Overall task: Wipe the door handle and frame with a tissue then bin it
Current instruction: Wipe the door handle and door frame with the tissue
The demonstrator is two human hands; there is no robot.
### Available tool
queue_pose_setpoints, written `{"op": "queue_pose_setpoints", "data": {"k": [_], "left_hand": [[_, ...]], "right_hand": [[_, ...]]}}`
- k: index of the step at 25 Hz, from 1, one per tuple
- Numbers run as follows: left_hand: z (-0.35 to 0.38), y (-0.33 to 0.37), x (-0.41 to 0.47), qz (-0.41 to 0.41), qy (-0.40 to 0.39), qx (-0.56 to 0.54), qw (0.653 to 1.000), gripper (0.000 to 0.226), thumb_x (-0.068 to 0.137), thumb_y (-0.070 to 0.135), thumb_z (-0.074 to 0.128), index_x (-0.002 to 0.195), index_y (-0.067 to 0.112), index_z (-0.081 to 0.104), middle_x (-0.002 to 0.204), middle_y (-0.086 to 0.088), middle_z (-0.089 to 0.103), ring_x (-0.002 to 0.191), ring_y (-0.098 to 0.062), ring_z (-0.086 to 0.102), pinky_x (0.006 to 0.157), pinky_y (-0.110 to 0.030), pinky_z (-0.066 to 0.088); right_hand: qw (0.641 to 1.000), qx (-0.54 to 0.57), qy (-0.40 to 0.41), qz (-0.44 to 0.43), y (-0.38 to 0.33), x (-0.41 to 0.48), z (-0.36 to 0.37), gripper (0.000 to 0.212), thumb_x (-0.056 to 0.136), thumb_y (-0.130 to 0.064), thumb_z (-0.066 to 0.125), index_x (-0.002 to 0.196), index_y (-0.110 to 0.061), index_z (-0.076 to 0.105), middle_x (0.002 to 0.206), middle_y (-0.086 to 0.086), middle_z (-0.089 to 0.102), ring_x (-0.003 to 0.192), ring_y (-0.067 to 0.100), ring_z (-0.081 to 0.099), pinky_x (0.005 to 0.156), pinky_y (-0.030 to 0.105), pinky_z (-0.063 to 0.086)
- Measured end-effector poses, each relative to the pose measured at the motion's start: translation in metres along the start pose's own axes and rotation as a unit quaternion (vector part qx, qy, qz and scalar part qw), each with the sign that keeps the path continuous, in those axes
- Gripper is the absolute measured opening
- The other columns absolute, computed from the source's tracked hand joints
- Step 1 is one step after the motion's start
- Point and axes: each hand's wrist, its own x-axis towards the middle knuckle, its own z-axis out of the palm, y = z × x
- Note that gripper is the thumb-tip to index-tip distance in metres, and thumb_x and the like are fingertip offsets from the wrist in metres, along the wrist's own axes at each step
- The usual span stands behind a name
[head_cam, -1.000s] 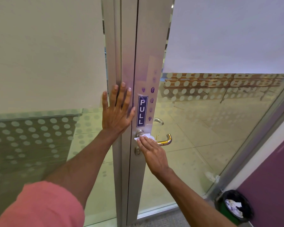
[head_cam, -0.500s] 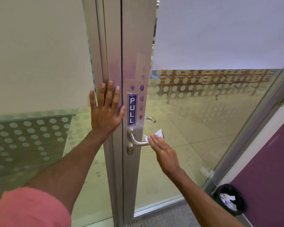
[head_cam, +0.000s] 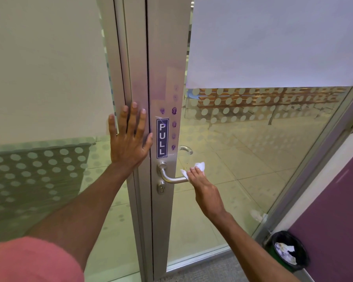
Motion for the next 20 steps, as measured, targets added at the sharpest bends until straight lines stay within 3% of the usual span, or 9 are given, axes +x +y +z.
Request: {"op": "queue_pose_setpoints", "data": {"k": [3, 6, 8, 10, 12, 14, 18, 20], "left_hand": [[0.002, 0.0, -0.001, 0.002, 0.005, -0.004, 1.0, 0.074, 0.101, 0.051, 0.033, 0.156, 0.014, 0.0, 0.162, -0.003, -0.026, 0.15, -0.022, -0.02, 0.121, -0.048, -0.015], [0.002, 0.0, 0.0, 0.003, 0.008, -0.008, 1.0, 0.075, 0.101, 0.05, 0.032, 0.156, 0.015, -0.005, 0.162, -0.003, -0.026, 0.15, -0.023, -0.02, 0.121, -0.048, -0.016], [0.002, 0.001, 0.0, 0.003, 0.01, -0.011, 1.0, 0.076, 0.101, 0.05, 0.032, 0.156, 0.015, -0.006, 0.161, -0.003, -0.026, 0.15, -0.022, -0.02, 0.121, -0.048, -0.016], [0.002, 0.001, 0.0, 0.003, 0.011, -0.012, 1.0, 0.076, 0.101, 0.05, 0.033, 0.156, 0.015, -0.006, 0.161, -0.003, -0.026, 0.15, -0.022, -0.02, 0.121, -0.048, -0.016], [0.002, 0.002, -0.001, 0.002, 0.011, -0.015, 1.0, 0.076, 0.101, 0.05, 0.033, 0.156, 0.016, -0.007, 0.161, -0.002, -0.027, 0.15, -0.022, -0.02, 0.121, -0.048, -0.015], [0.002, 0.002, -0.001, 0.001, 0.008, -0.015, 1.0, 0.075, 0.101, 0.05, 0.032, 0.156, 0.015, -0.006, 0.161, -0.002, -0.027, 0.15, -0.022, -0.021, 0.121, -0.048, -0.015], [0.001, 0.001, 0.0, 0.002, 0.004, -0.019, 1.0, 0.072, 0.101, 0.049, 0.032, 0.156, 0.013, 0.003, 0.161, -0.002, -0.027, 0.15, -0.022, -0.021, 0.121, -0.048, -0.015], [0.001, 0.001, 0.0, 0.003, 0.007, -0.017, 1.0, 0.071, 0.101, 0.049, 0.033, 0.155, 0.013, 0.006, 0.161, -0.003, -0.026, 0.15, -0.022, -0.02, 0.121, -0.048, -0.015]], "right_hand": [[0.999, 0.025, 0.018, 0.013, 0.0, -0.002, 0.003, 0.052, 0.088, 0.012, 0.054, 0.132, -0.014, 0.058, 0.141, 0.003, 0.055, 0.135, 0.021, 0.043, 0.075, 0.031, 0.057], [0.988, 0.118, 0.042, 0.092, 0.004, 0.014, 0.003, 0.036, 0.095, -0.005, 0.054, 0.126, -0.02, 0.063, 0.142, 0.008, 0.053, 0.133, 0.02, 0.044, 0.091, 0.025, 0.049], [0.982, 0.131, 0.05, 0.129, 0.004, 0.019, 0.004, 0.034, 0.097, -0.008, 0.052, 0.125, -0.023, 0.065, 0.143, 0.01, 0.051, 0.134, 0.021, 0.044, 0.092, 0.017, 0.043], [0.982, 0.117, 0.065, 0.132, 0.0, 0.011, 0.007, 0.036, 0.095, -0.005, 0.053, 0.128, -0.018, 0.063, 0.142, 0.011, 0.051, 0.129, 0.026, 0.049, 0.086, 0.02, 0.046], [0.988, 0.082, 0.062, 0.111, -0.003, -0.005, 0.009, 0.041, 0.093, -0.002, 0.055, 0.133, -0.012, 0.056, 0.138, 0.011, 0.057, 0.108, 0.033, 0.066, 0.066, 0.025, 0.05], [0.991, 0.066, 0.059, 0.103, -0.003, -0.009, 0.009, 0.042, 0.094, -0.003, 0.053, 0.136, -0.01, 0.051, 0.127, 0.012, 0.064, 0.077, 0.036, 0.068, 0.056, 0.023, 0.041], [0.986, 0.076, 0.064, 0.131, -0.002, 0.017, 0.002, 0.028, 0.099, -0.01, 0.046, 0.125, -0.013, 0.059, 0.118, 0.004, 0.063, 0.085, 0.035, 0.057, 0.061, 0.022, 0.044], [0.988, 0.062, 0.056, 0.129, -0.004, 0.013, 0.002, 0.032, 0.096, -0.007, 0.05, 0.127, -0.012, 0.058, 0.128, 0.007, 0.062, 0.087, 0.037, 0.065, 0.063, 0.028, 0.051]]}}
